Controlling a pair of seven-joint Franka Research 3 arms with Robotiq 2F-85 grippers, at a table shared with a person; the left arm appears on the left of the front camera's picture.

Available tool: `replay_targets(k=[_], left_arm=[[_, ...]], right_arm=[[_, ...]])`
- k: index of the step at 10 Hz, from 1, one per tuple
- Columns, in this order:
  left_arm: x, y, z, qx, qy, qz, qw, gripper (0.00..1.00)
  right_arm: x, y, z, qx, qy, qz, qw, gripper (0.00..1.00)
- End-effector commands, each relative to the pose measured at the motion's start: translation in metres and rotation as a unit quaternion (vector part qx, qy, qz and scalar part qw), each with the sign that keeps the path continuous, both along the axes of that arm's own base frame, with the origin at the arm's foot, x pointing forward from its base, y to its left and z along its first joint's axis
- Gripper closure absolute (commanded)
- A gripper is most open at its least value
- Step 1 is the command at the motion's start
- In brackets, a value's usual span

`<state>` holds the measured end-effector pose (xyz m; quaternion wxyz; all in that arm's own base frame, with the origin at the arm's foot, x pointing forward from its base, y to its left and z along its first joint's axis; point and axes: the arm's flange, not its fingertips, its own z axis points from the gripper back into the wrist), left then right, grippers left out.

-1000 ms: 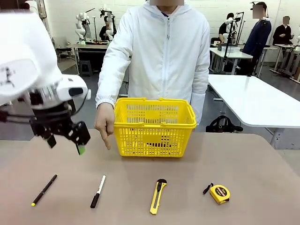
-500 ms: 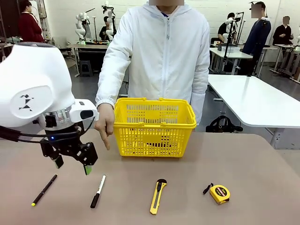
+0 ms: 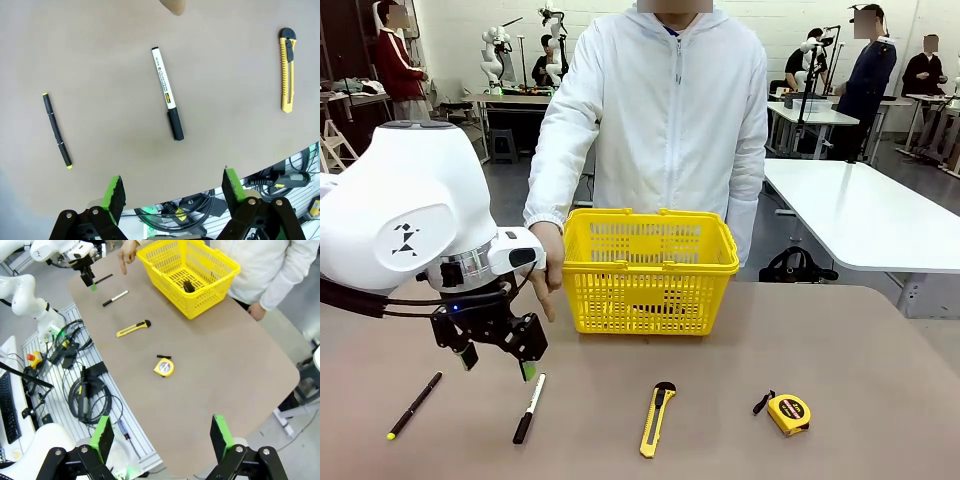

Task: Place the items the person wants into the basket.
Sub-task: Pick up the item the person points to and place it in the Market Basket.

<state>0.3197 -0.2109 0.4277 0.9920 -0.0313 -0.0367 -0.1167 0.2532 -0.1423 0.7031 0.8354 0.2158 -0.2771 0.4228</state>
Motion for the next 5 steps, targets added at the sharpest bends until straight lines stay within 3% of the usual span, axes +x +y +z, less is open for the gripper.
replay_targets(k=[1, 4, 5], left_arm=[[-0.004, 0.002, 0.005, 0.005, 0.004, 0.000, 1.000, 0.00], [-0.001, 0.001, 0.001, 0.002, 0.002, 0.000, 1.000, 0.00], [-0.009, -0.003, -0.020, 0.004, 0.015, 0.010, 1.000, 0.00]], right_arm=[[0.000, 0.000, 0.002, 0.013, -0.004, 0.011, 1.000, 0.00], [0.000, 0.000, 0.002, 0.013, -0.004, 0.011, 1.000, 0.00], [0.000, 0.000, 0.002, 0.013, -0.004, 0.011, 1.000, 0.00]])
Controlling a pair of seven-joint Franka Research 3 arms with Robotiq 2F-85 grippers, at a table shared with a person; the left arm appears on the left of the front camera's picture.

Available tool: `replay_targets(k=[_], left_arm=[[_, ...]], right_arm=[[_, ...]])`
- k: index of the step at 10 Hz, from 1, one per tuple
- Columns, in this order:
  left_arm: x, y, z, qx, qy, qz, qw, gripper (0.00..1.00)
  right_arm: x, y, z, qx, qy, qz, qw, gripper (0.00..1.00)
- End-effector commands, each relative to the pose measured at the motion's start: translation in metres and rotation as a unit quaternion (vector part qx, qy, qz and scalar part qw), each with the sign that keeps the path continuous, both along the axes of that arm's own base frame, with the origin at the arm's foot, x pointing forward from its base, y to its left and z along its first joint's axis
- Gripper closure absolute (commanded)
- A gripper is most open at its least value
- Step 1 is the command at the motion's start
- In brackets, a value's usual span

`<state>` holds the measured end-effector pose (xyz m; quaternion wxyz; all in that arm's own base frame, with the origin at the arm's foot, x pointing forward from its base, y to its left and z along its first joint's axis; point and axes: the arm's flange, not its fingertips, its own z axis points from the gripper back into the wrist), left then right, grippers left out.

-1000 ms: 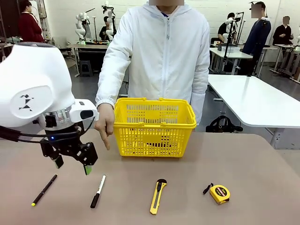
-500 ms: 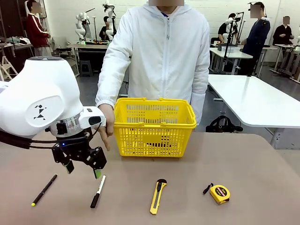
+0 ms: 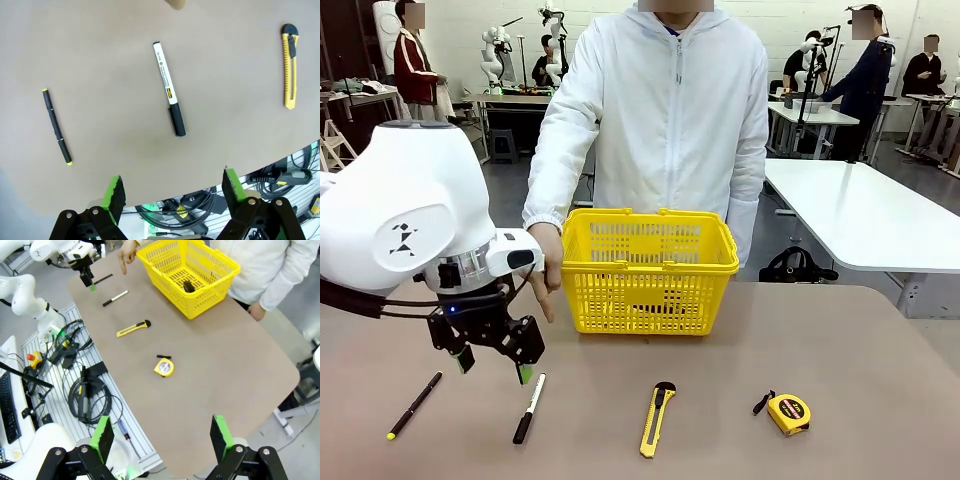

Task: Place the items the person wants into the basket.
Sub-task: Pick up the item the person points to and place it in the Market Basket.

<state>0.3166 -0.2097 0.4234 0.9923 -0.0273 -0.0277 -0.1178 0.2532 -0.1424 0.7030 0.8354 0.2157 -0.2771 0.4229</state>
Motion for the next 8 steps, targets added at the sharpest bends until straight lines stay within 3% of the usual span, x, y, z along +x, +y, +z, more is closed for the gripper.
replay_targets(k=[1, 5, 8], left_arm=[[-0.006, -0.009, -0.029, -0.002, 0.013, 0.021, 1.000, 0.00], [-0.005, -0.022, -0.081, 0.014, 0.008, 0.028, 0.999, 0.00], [-0.004, -0.027, -0.100, 0.026, 0.005, 0.023, 0.999, 0.00]], right_arm=[[0.000, 0.000, 0.002, 0.013, -0.004, 0.011, 1.000, 0.00], [0.000, 0.000, 0.002, 0.013, -0.004, 0.011, 1.000, 0.00], [0.000, 0.000, 0.002, 0.013, -0.004, 0.011, 1.000, 0.00]])
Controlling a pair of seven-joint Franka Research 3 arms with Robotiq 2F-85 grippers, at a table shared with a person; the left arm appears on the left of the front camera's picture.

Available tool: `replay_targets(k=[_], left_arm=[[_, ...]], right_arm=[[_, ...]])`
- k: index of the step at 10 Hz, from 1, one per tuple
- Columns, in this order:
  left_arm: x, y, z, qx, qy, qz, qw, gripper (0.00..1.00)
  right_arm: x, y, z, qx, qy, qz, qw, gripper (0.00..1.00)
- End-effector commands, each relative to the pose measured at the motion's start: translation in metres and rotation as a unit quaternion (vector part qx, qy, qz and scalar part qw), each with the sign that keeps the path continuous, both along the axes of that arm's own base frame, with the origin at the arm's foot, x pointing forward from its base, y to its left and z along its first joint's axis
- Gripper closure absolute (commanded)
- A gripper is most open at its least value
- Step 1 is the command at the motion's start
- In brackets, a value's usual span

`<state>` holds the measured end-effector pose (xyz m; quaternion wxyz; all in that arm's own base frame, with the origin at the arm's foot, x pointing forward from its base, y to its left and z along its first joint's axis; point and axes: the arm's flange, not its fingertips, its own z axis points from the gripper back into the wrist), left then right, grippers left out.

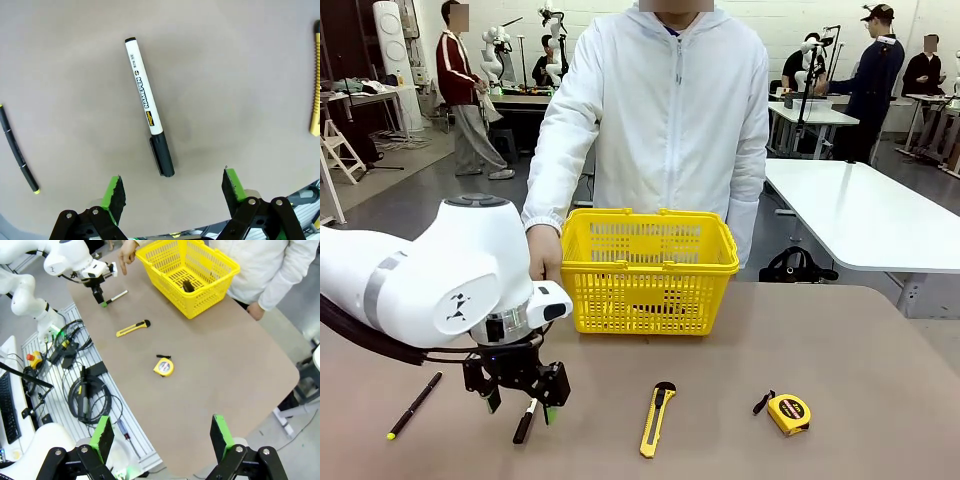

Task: Place the items the person wants into the basket.
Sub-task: Pick up the item the person points to and place it in the Market Basket.

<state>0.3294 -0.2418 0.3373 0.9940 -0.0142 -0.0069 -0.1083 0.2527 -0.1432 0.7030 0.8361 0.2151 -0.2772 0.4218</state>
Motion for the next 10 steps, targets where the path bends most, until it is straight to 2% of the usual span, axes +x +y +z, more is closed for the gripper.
replay_targets(k=[1, 4, 7, 10], left_arm=[[-0.015, 0.007, -0.019, 0.010, -0.011, 0.017, 1.000, 0.00], [-0.007, 0.004, -0.028, 0.015, -0.008, 0.028, 0.999, 0.00], [-0.005, 0.003, -0.034, 0.037, -0.034, 0.052, 0.997, 0.00], [0.000, 0.002, -0.040, 0.032, -0.035, 0.063, 0.997, 0.00]], right_arm=[[0.001, 0.001, 0.002, 0.013, -0.004, 0.012, 1.000, 0.00], [0.001, 0.001, 0.002, 0.013, -0.004, 0.012, 1.000, 0.00], [0.001, 0.001, 0.002, 0.013, -0.004, 0.012, 1.000, 0.00], [0.001, 0.001, 0.002, 0.013, -0.004, 0.012, 1.000, 0.00]])
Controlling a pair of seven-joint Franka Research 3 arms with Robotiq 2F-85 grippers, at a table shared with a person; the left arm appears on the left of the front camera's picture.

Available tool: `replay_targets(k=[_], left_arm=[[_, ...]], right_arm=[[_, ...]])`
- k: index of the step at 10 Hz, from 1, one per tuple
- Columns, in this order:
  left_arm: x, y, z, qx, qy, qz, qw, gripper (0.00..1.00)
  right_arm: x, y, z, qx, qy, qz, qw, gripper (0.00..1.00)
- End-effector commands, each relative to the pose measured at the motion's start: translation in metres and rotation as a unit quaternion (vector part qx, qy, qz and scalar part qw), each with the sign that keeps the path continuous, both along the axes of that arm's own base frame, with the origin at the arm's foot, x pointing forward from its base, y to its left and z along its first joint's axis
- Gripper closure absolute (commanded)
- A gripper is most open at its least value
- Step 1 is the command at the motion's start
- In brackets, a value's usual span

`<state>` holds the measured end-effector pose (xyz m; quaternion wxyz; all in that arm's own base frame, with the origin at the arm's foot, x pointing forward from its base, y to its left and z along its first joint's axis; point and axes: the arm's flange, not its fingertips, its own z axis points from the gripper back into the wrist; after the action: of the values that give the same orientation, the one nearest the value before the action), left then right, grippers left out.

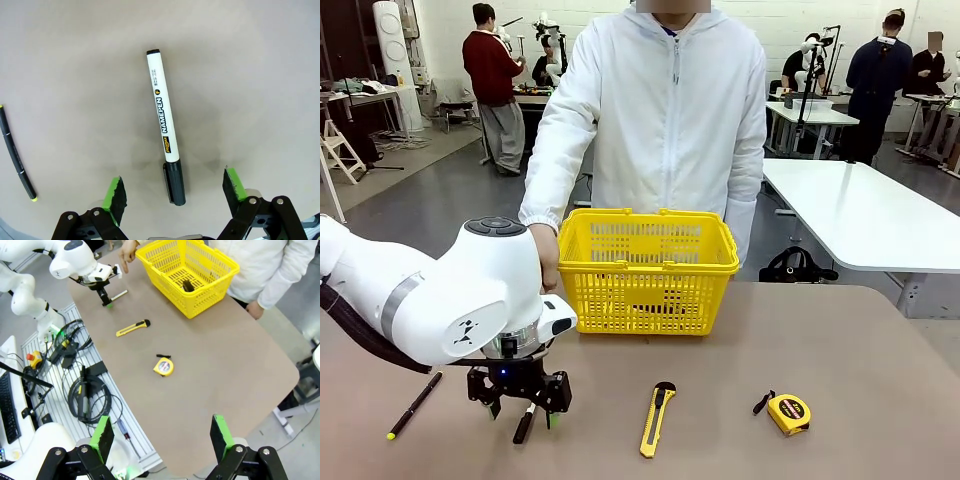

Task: Place the items the person wants into the basket.
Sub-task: Pick up the item the person points to and place it in the Market Basket.

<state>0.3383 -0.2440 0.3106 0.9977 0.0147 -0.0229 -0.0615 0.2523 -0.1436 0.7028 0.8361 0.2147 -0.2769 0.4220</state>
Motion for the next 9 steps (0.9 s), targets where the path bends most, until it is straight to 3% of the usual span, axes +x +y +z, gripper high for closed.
replay_targets(k=[1, 2, 3, 4, 5, 7, 8, 9], left_arm=[[-0.0085, 0.0042, -0.0133, 0.002, -0.016, 0.019, 1.000, 0.00], [-0.0085, 0.0040, -0.0136, 0.000, -0.018, 0.022, 1.000, 0.00], [-0.0075, 0.0049, -0.0130, -0.001, -0.025, 0.021, 0.999, 0.55], [-0.0070, 0.0062, -0.0123, -0.001, -0.025, 0.025, 0.999, 0.57], [-0.0068, 0.0064, -0.0119, 0.001, -0.024, 0.026, 0.999, 1.00], [-0.0061, 0.0056, -0.0150, 0.004, -0.016, 0.025, 1.000, 1.00], [-0.0064, 0.0057, -0.0151, 0.004, -0.013, 0.024, 1.000, 0.81], [-0.0065, 0.0065, -0.0148, 0.005, -0.012, 0.023, 1.000, 0.90]], right_arm=[[0.0013, 0.0010, 0.0026, 0.014, -0.004, 0.012, 1.000, 0.00], [0.0013, 0.0010, 0.0026, 0.014, -0.004, 0.012, 1.000, 0.00], [0.0013, 0.0010, 0.0026, 0.014, -0.004, 0.012, 1.000, 0.00], [0.0013, 0.0010, 0.0026, 0.014, -0.004, 0.012, 1.000, 0.00], [0.0013, 0.0010, 0.0026, 0.014, -0.004, 0.012, 1.000, 0.00], [0.0013, 0.0010, 0.0026, 0.014, -0.004, 0.012, 1.000, 0.00], [0.0013, 0.0010, 0.0026, 0.014, -0.004, 0.012, 1.000, 0.00], [0.0013, 0.0010, 0.0026, 0.014, -0.004, 0.012, 1.000, 0.00]])
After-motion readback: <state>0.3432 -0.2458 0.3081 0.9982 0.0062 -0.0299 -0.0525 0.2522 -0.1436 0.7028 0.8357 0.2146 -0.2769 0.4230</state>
